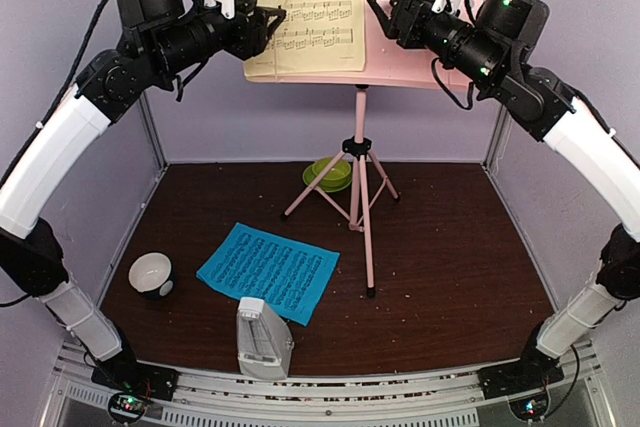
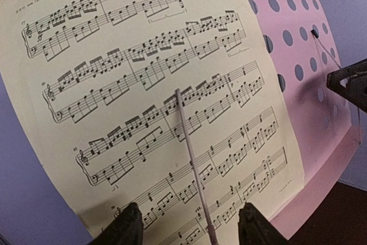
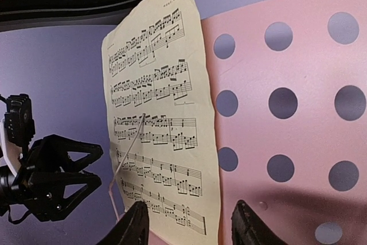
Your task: Set up the instrument practice props
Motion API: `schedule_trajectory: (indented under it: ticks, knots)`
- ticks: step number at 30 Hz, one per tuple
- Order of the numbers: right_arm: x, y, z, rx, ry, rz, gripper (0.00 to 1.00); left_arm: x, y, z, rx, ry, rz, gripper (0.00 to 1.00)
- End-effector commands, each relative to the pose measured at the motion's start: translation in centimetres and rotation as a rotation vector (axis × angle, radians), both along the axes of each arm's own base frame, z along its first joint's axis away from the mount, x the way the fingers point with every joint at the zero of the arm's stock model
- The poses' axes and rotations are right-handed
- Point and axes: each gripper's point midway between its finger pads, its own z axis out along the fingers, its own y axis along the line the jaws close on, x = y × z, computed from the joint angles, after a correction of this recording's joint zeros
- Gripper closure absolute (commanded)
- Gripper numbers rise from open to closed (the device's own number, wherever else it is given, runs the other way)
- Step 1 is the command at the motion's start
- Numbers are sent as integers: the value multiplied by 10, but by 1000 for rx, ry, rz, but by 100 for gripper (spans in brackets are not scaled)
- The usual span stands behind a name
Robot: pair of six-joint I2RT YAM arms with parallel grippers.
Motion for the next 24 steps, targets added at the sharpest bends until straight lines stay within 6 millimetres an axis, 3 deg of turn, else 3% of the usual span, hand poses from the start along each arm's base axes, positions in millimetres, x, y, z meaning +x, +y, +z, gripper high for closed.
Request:
schedule_trajectory:
  ticks: [1, 15, 24]
  knots:
    - [11, 10, -15, -9, 87, 13, 52, -2, 4, 12, -32, -18, 4, 41]
    - [34, 10, -52, -41, 193, -80, 59, 6, 29, 12, -78, -7, 77, 42]
    - [38, 17, -64, -43, 218, -66, 63, 9, 25, 11, -74, -10, 67, 43]
